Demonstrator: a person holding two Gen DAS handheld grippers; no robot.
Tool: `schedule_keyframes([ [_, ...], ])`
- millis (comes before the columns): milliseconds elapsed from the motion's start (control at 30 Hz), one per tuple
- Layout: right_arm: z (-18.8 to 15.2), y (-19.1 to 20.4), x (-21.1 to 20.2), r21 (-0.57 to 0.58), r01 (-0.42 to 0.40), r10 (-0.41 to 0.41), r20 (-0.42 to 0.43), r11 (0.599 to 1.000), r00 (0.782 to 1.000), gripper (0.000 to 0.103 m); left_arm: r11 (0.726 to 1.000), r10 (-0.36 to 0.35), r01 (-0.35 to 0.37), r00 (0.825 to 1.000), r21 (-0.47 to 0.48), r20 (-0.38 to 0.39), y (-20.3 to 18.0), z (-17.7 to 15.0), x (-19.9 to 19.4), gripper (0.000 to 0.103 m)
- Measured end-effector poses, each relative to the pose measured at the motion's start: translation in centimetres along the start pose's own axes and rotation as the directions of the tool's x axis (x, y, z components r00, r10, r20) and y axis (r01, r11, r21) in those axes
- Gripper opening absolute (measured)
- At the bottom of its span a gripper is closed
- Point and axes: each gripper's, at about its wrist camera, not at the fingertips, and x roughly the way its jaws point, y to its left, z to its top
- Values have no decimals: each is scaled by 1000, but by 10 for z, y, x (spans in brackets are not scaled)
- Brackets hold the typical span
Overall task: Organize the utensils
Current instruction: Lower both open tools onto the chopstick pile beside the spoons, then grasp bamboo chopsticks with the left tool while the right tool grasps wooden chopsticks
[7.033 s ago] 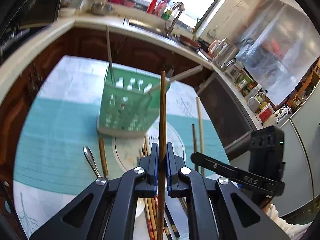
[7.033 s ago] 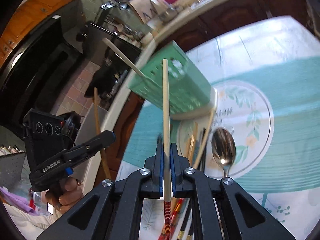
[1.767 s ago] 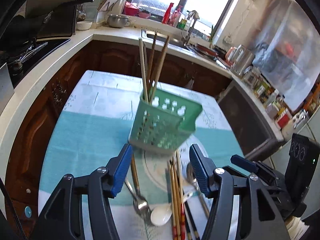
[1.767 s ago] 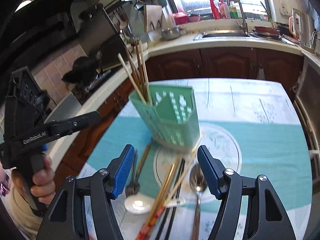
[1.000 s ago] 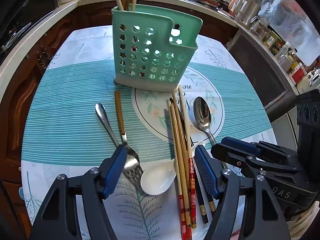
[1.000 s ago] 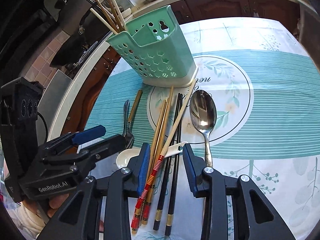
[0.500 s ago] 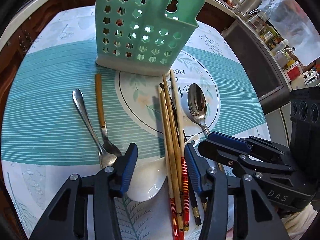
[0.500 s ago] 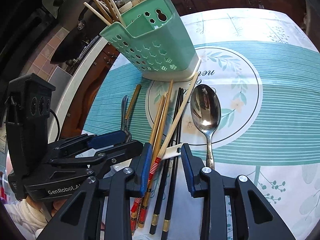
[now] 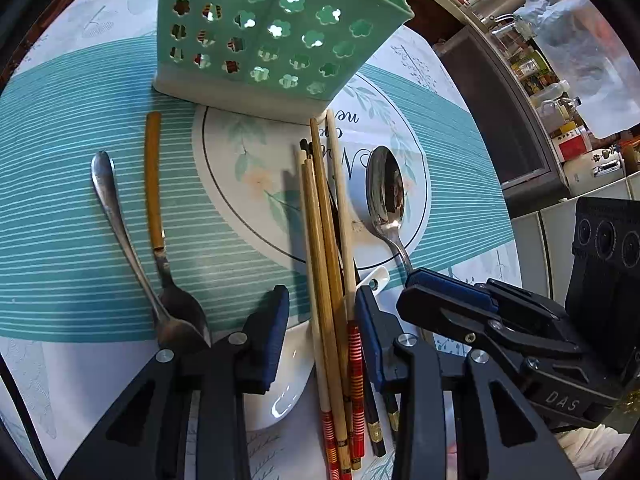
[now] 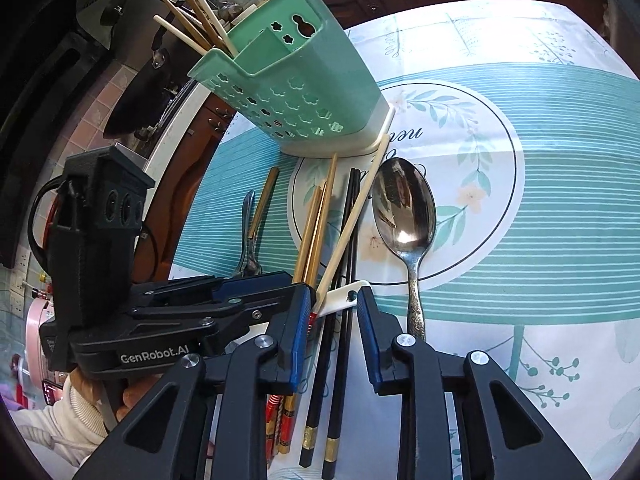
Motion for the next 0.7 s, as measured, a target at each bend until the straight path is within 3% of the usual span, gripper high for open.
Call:
schedule_keyframes([
  [333,2,-4,0,18,-21,21,9,1000,1000,26,999,-40,40,999,18,-15,-7,19,12,32],
  [467,1,-7,-2,21,-30,29,9,999,1000,26,999,-43,43,998,2,-40,-4,22,13,10],
  [700,2,-5,1,17,-48,49,-11,999,999,26,1000,-17,16,1000,-24,-12,-5,10,10,5],
])
